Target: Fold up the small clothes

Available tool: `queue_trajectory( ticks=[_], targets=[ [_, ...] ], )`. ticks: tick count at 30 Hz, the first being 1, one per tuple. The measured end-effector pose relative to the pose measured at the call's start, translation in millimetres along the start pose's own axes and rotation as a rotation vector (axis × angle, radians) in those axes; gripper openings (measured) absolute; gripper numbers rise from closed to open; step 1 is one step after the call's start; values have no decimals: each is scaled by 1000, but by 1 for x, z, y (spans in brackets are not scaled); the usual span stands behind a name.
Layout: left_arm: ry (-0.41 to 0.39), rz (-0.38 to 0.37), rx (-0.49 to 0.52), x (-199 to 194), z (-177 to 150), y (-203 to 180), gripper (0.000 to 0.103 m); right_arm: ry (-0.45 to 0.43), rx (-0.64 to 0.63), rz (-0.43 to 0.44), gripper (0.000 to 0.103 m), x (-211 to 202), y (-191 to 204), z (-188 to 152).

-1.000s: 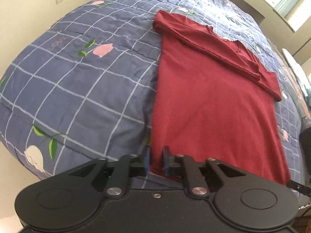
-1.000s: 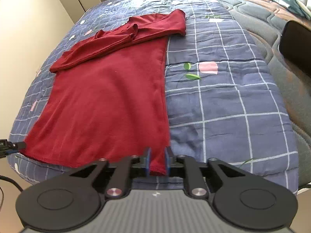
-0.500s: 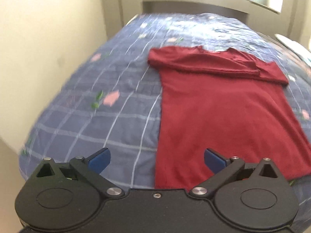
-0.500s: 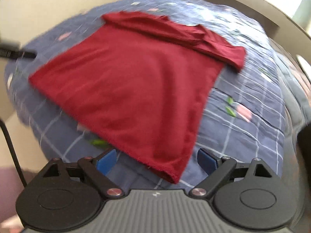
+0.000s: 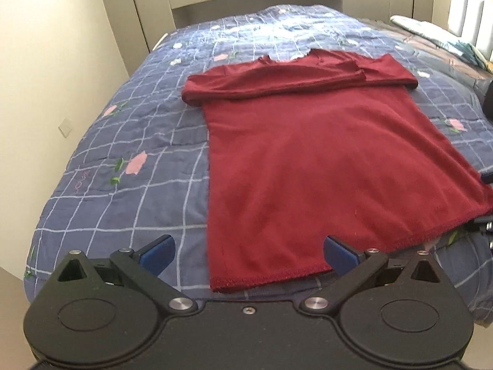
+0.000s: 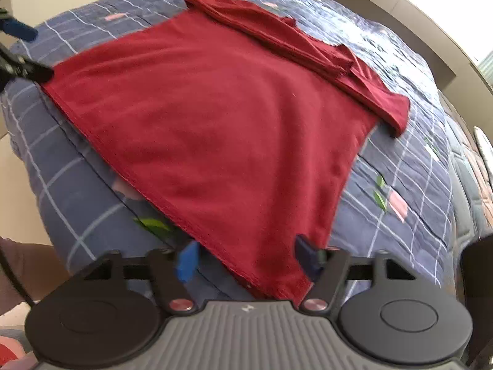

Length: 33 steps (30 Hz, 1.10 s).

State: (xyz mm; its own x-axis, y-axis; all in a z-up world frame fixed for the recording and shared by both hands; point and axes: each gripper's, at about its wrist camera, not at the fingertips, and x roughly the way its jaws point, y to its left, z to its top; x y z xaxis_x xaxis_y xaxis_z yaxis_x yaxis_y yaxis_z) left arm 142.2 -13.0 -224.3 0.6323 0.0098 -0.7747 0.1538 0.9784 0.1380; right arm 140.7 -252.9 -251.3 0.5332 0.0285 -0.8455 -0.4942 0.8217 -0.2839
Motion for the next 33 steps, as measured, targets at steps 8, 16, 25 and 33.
queue_trajectory(
  ticks=[8, 16, 25, 33],
  targets=[
    [49, -45, 76, 10, -11, -14, 102, -48, 132, 121, 13, -14, -22, 21],
    [25, -72, 307, 27, -11, -59, 102, -107, 335, 213, 12, -22, -70, 55],
    [70, 45, 411, 49, -3, -52, 87, -105, 341, 208, 12, -32, -72, 59],
    [124, -24, 380, 39, 15, -27, 9, -9, 307, 172, 13, -30, -65, 54]
  ],
)
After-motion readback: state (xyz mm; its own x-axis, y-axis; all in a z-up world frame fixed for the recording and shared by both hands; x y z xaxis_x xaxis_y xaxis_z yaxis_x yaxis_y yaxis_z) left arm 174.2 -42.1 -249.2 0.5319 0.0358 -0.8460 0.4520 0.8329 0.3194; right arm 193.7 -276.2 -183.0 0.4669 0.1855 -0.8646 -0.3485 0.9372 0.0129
